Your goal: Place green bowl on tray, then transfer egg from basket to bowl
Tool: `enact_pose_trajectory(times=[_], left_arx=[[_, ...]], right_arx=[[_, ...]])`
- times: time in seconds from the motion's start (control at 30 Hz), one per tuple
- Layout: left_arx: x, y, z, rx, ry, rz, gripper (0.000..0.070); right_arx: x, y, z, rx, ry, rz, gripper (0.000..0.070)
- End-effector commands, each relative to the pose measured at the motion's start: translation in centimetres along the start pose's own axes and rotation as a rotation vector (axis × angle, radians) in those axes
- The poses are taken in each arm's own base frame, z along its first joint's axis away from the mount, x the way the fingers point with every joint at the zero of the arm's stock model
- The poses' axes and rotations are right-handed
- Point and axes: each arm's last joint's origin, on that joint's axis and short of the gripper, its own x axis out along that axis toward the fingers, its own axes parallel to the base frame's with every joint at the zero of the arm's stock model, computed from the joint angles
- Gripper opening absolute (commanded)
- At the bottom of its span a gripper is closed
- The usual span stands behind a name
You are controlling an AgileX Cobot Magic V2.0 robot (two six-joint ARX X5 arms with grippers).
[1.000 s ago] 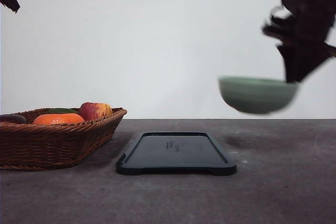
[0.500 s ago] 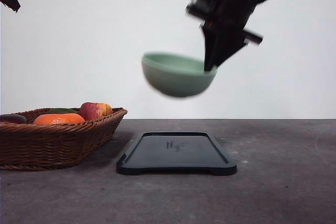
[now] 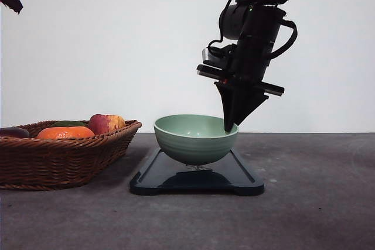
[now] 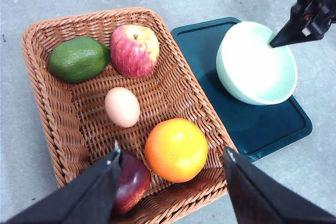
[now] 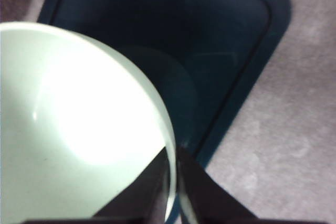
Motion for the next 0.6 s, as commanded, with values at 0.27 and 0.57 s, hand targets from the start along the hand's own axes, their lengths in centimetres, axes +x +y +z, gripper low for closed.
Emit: enact_pose_trajectory(times=[0.27,0.57], left_arx=[[-0.4,-0.2,0.8,0.021,-0.030,-0.009,0.0391],[-0.4,-0.2,0.8,0.021,-0.030,-0.009,0.0391]], right_arx=[[2.1,0.4,0.3,0.007,0.035,0.004,0.0151],[-1.7,1.2,1.1,-0.003,0.004,-0.002,0.0277]])
